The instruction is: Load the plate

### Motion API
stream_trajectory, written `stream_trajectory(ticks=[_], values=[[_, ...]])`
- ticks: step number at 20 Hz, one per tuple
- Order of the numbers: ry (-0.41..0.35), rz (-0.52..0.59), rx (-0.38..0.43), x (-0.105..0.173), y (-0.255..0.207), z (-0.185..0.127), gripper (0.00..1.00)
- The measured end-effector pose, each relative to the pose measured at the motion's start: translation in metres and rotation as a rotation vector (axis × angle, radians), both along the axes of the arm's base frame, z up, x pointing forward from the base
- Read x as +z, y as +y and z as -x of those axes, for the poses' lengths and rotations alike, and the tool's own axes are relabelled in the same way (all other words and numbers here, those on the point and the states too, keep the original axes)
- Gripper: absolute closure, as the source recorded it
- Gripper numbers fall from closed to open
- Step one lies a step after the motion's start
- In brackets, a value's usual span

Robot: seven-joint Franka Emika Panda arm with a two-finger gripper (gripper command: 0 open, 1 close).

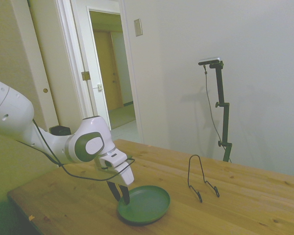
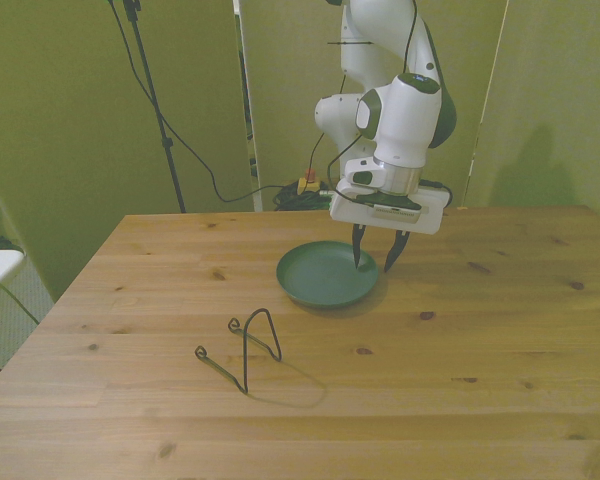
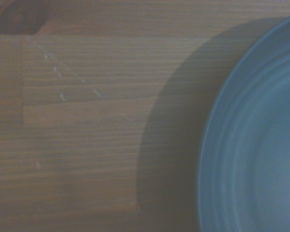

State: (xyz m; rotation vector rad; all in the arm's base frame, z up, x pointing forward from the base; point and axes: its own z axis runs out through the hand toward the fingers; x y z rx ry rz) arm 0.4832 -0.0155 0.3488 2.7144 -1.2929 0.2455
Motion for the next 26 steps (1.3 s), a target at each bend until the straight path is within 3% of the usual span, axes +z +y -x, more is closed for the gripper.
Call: stream_trajectory(ticks=[20, 23, 26], values=[[-0.103, -0.02, -0.012, 0.012, -0.008, -0.008, 1.0], [-0.14, -0.032, -0.029, 0.026, -0.01, -0.012, 1.0], [-0.203, -0.066, -0.058, 0.059, -0.01, -0.017, 1.0]])
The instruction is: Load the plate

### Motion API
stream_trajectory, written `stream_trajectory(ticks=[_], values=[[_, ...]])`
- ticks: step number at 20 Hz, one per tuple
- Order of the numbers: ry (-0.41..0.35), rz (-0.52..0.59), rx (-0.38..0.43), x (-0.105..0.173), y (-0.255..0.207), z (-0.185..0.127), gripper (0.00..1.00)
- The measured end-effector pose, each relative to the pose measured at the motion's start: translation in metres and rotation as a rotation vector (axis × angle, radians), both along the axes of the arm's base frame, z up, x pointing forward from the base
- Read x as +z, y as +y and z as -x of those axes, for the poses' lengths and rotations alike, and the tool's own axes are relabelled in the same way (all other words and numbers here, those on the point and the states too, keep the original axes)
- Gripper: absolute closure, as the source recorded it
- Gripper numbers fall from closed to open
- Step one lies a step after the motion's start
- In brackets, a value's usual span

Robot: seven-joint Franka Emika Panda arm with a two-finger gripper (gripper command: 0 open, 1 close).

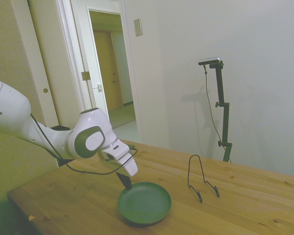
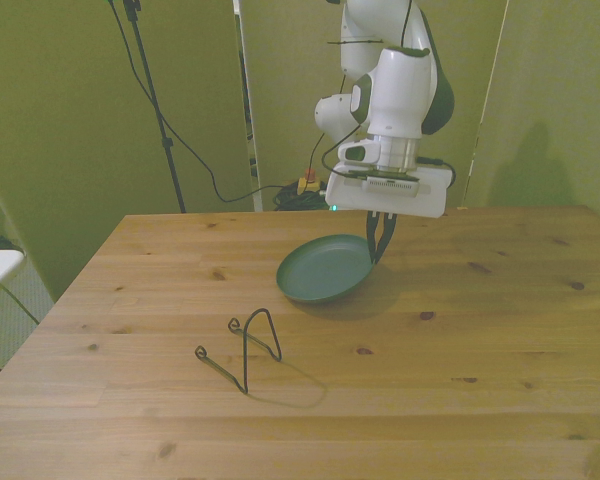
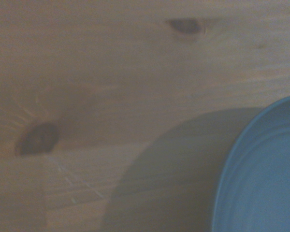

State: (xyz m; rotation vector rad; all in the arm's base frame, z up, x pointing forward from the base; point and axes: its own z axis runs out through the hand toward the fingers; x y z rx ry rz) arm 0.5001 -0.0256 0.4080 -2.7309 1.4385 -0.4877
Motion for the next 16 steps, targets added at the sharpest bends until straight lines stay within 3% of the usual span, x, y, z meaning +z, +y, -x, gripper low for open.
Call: stream_trajectory(ticks=[10, 16], values=[[-0.149, -0.09, -0.015, 0.141, -0.001, 0.005, 1.0], [-0.171, -0.107, -0.014, 0.159, -0.004, 0.017, 1.0]])
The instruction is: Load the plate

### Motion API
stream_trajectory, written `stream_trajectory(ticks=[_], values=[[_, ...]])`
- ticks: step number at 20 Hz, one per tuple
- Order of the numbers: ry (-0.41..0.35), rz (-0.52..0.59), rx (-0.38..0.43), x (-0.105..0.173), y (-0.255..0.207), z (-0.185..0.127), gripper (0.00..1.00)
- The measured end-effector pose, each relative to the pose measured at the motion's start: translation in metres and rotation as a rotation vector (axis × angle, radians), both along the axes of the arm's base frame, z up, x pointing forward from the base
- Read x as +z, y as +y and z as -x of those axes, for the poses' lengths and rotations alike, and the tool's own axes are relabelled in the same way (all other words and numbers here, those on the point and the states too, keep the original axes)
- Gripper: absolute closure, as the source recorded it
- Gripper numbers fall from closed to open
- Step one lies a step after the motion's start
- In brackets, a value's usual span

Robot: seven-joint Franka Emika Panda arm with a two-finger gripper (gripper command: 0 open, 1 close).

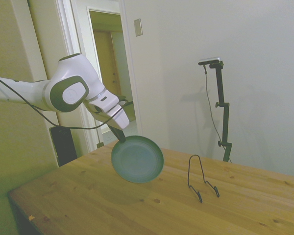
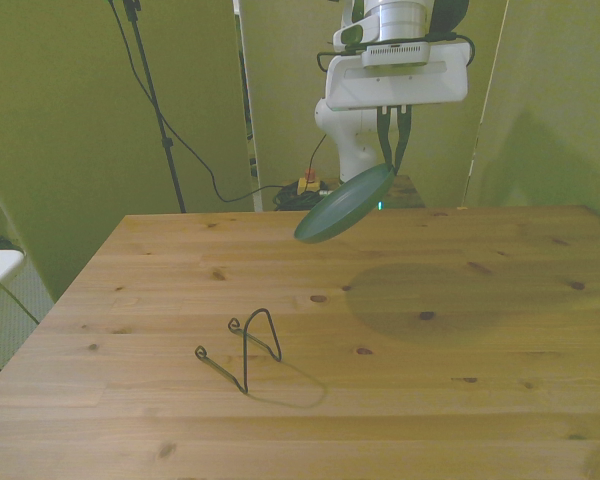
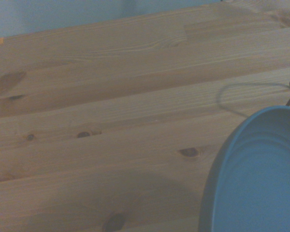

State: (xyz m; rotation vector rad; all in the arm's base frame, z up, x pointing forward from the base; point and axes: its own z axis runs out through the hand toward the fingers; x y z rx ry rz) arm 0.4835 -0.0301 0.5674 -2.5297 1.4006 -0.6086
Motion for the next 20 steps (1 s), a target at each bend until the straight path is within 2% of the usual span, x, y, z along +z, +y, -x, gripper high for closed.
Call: stream_trajectory(ticks=[3, 10, 14, 17, 20], values=[[-0.033, -0.001, -0.036, 0.003, -0.019, 0.001, 1.0], [-0.203, 0.016, -0.169, 0.003, -0.087, 0.008, 1.0], [-0.211, 0.021, -0.224, -0.016, -0.123, -0.017, 1.0], [-0.208, 0.026, -0.229, -0.024, -0.133, -0.043, 1.0], [-0.214, 0.028, -0.22, -0.022, -0.131, -0.057, 1.0]])
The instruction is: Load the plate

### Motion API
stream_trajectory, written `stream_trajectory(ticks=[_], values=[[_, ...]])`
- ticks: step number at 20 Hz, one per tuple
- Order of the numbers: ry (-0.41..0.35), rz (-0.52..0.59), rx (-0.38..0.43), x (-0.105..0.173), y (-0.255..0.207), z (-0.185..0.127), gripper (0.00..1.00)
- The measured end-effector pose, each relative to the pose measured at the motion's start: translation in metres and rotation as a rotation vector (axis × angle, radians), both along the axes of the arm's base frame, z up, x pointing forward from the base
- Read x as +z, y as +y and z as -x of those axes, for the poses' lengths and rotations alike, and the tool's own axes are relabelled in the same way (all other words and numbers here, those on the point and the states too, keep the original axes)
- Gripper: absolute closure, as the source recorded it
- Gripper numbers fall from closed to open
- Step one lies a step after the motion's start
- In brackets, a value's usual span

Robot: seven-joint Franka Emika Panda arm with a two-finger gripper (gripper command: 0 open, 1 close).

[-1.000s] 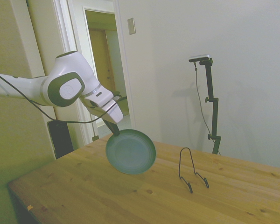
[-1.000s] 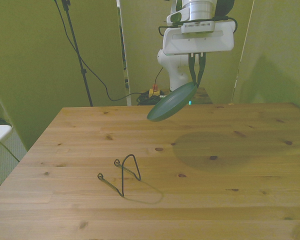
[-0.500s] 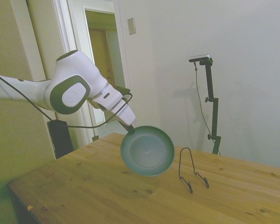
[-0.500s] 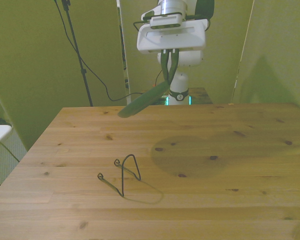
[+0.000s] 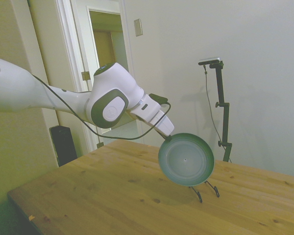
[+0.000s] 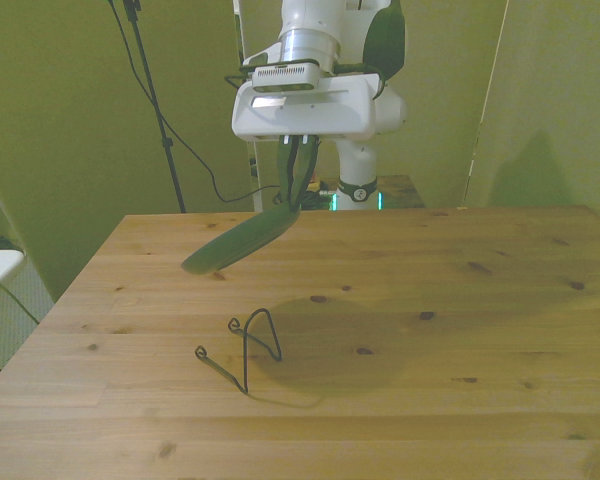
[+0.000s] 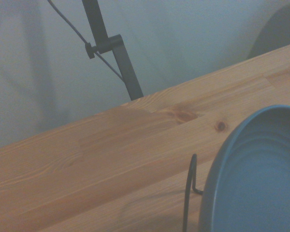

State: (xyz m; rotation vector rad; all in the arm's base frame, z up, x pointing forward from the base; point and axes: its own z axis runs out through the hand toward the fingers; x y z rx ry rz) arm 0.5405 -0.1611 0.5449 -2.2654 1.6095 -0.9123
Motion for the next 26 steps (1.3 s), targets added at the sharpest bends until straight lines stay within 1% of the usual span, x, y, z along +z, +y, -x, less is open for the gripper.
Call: stream_trajectory(ticks=[2, 5, 7, 12, 13, 16, 19, 21, 26], values=[[-0.017, 0.0, -0.003, 0.002, -0.002, 0.0, 1.0], [-0.073, 0.005, -0.002, 0.007, -0.01, 0.001, 1.0], [-0.106, 0.01, 0.002, 0.005, -0.016, 0.002, 1.0], [-0.205, 0.027, 0.007, -0.012, -0.02, 0.006, 1.0], [-0.23, 0.028, 0.003, -0.018, -0.019, 0.003, 1.0], [-0.271, 0.021, -0.012, -0.032, -0.019, -0.009, 1.0], [-0.305, 0.005, -0.014, -0.037, -0.013, -0.023, 1.0], [-0.322, -0.01, -0.01, -0.035, -0.009, -0.027, 1.0], [-0.349, -0.017, 0.005, -0.035, -0.008, -0.028, 1.0]])
